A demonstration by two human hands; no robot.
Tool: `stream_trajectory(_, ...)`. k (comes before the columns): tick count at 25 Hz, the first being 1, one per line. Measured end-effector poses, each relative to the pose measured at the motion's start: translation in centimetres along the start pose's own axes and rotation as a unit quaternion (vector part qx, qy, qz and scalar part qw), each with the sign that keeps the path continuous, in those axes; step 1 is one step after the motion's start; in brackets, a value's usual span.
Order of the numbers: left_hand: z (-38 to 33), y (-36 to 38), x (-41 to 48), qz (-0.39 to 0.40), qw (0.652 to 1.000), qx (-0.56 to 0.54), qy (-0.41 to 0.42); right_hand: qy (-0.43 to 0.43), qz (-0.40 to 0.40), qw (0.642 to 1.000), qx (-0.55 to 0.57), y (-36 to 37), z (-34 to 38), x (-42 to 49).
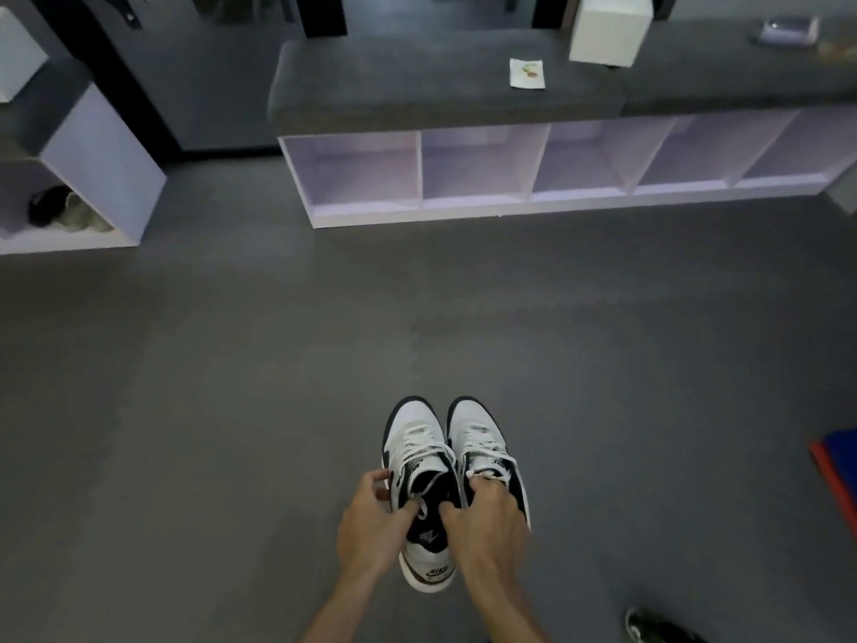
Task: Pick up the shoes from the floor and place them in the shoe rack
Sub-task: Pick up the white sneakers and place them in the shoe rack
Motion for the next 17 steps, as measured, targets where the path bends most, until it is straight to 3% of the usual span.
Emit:
stream_trajectory(8,-13.4,-6.4,15.7,-0.024,0.995,-0.101,-0.010,-0.060,0.012,0.998,-0.035,1.2,16.1,17.2)
stream_trajectory(17,-27.0,-15.3,39.7,-0.029,0.998,-0.052,-0.018,-0.042,0.039,0.998,-0.004,8.1,34.4,38.1)
Point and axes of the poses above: each hand's wrist, its own x-axis towards the middle knuckle, its own y-axis out of the palm, z = x × y, the point moved 6 cm from there along x, towards the middle knuckle, and after that the axes turned 4 degrees about -y, right-handed, at the moved point
